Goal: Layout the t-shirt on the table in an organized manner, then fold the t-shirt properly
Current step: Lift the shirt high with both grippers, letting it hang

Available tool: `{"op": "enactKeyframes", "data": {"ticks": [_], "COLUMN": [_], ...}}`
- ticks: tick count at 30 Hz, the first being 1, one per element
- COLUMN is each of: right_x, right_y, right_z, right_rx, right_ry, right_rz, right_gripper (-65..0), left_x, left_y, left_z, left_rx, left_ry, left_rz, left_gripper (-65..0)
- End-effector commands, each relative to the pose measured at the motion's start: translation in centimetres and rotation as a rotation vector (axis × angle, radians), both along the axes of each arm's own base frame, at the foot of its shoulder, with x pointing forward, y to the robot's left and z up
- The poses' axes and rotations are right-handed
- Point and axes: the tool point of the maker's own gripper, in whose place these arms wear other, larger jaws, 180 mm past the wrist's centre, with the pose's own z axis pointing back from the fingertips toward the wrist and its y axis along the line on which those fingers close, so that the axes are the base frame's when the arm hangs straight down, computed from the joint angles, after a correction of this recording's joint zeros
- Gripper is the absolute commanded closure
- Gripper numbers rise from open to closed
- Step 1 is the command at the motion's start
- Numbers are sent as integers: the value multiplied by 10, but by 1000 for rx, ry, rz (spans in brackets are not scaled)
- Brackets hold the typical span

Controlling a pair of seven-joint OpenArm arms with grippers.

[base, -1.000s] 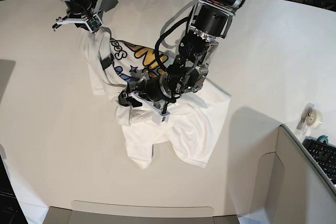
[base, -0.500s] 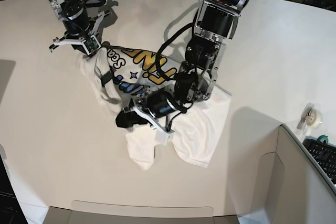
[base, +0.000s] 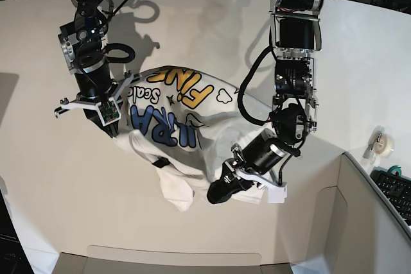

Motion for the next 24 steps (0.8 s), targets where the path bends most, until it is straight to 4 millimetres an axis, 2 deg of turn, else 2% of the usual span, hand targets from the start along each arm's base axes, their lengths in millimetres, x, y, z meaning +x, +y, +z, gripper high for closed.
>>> {"op": "enactKeyframes", "data": {"ticks": [1,4,6,10,15,20,24], "right_x": [7,20,28,41,53,69,77], "right_y": [4,11,23,54,88,95,90], "right_z": [22,43,58,96,138,174,221], "right_rx": [12,39,47,49,-25,-83,-125], "right_ry": [-71,-130,-171,-270,-383,-465,-577], "right_rz": [15,16,44,129,196,149,114], "right_gripper": [0,0,0,0,0,0,0], "left_x": [8,16,21,33,43,51,60], "left_y": [9,32,46,64,72,84,98], "left_z": [32,48,60,100,152,199,236], "left_rx": [-39,-43,-40,-7,7,15,11], "left_ry": [-77,-114,-143,-232,-342,-429,-482], "left_rz": [15,51,69,86,100,114,133], "left_gripper": [-2,-2,-2,-2,-2,-2,-2]}}
